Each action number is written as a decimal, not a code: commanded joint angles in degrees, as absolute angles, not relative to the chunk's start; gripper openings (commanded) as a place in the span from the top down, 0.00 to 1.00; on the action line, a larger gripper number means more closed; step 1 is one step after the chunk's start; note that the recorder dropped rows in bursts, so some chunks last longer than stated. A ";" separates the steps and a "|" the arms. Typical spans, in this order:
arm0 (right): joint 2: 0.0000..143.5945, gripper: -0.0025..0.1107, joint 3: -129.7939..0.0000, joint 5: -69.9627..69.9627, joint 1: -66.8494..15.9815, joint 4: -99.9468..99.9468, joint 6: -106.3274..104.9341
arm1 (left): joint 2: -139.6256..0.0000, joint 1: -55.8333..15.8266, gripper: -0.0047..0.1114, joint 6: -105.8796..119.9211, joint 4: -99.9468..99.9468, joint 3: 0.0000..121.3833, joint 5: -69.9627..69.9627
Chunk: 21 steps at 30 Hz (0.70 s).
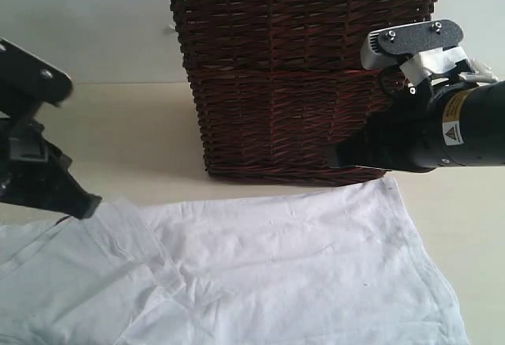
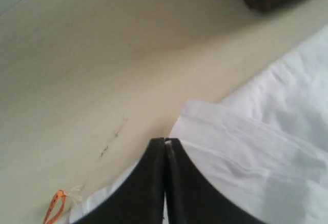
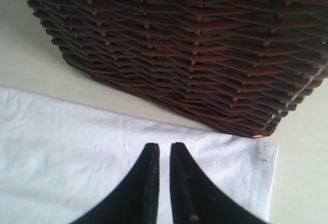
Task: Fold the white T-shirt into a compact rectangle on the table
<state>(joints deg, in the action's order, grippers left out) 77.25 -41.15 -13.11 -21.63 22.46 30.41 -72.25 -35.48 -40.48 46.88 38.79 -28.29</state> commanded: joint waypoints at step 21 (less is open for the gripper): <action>76.74 0.94 -40.93 -11.22 -21.34 21.01 29.56 | -87.48 4.09 0.61 -17.10 6.79 34.36 -18.43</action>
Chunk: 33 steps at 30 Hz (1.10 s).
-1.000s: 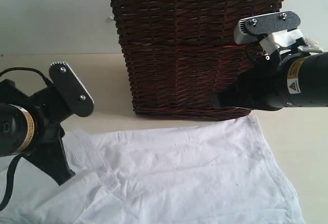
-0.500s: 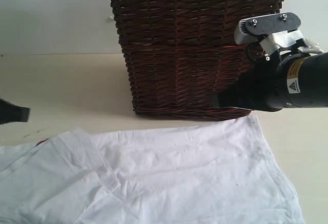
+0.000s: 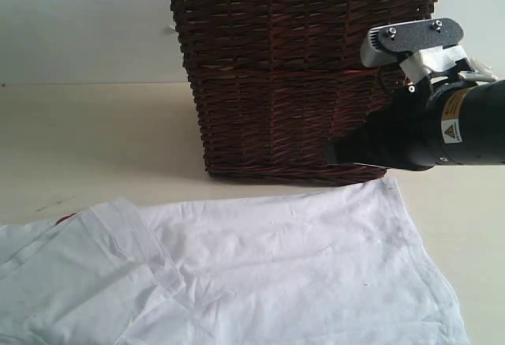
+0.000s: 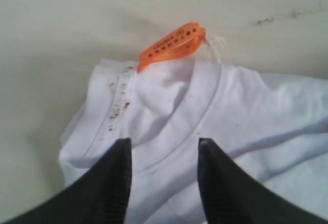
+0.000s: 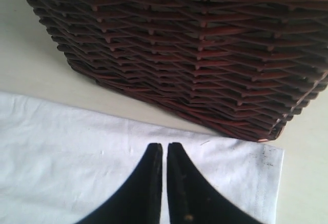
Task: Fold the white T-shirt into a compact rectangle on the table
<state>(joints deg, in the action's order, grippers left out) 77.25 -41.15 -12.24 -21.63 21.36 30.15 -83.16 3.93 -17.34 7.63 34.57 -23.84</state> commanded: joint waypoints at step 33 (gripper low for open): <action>76.74 0.94 -40.93 -10.97 -21.34 20.48 28.53 | -86.02 -2.35 0.93 -8.55 6.68 41.78 -22.71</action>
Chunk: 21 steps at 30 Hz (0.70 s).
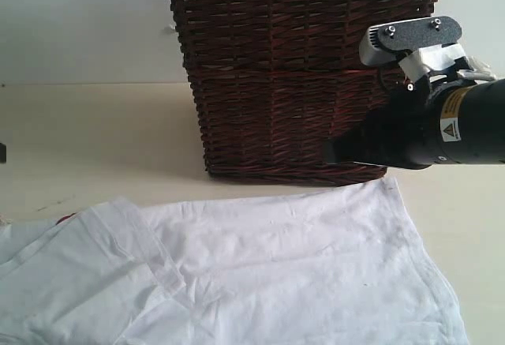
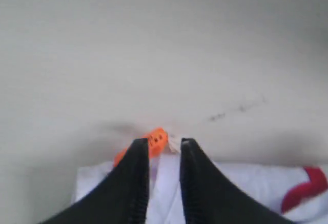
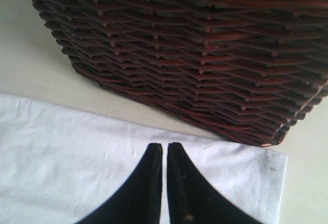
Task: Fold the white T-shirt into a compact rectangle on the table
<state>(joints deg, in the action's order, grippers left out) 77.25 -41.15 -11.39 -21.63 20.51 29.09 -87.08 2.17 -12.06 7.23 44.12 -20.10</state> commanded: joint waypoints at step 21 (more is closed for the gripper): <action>76.74 0.94 -40.93 -9.99 -21.34 20.16 28.54 | -108.81 -8.02 0.96 -7.83 3.81 41.91 -7.10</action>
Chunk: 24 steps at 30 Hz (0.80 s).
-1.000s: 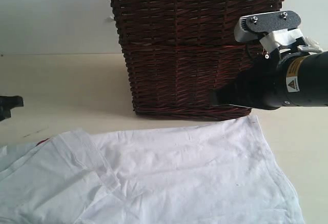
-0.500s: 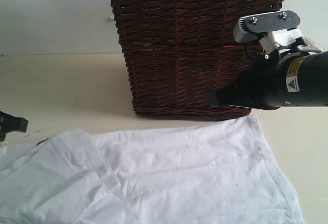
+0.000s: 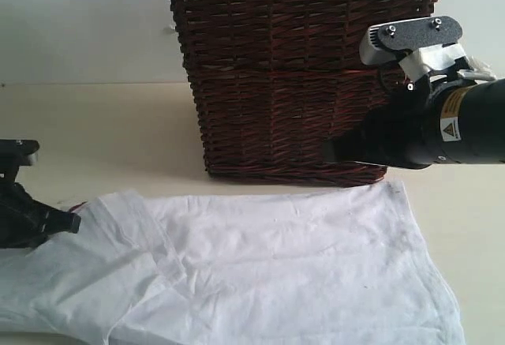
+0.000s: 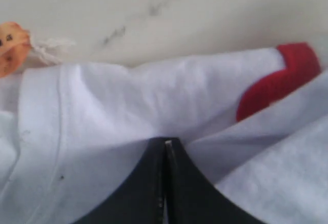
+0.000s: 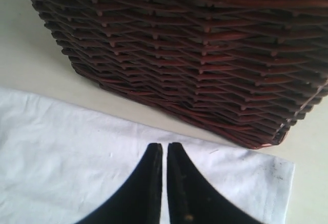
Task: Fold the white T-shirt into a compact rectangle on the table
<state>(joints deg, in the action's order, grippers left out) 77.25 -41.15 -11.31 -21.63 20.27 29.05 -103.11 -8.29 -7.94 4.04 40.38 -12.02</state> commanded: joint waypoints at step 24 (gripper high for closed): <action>76.74 0.94 -40.93 -11.66 -21.34 19.59 27.03 | -95.07 -3.61 0.83 -9.41 3.81 46.60 -22.26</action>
<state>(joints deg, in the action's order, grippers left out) 77.25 -41.15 -11.71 -21.63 20.01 27.87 -98.99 -4.92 -8.52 4.04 46.82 -19.19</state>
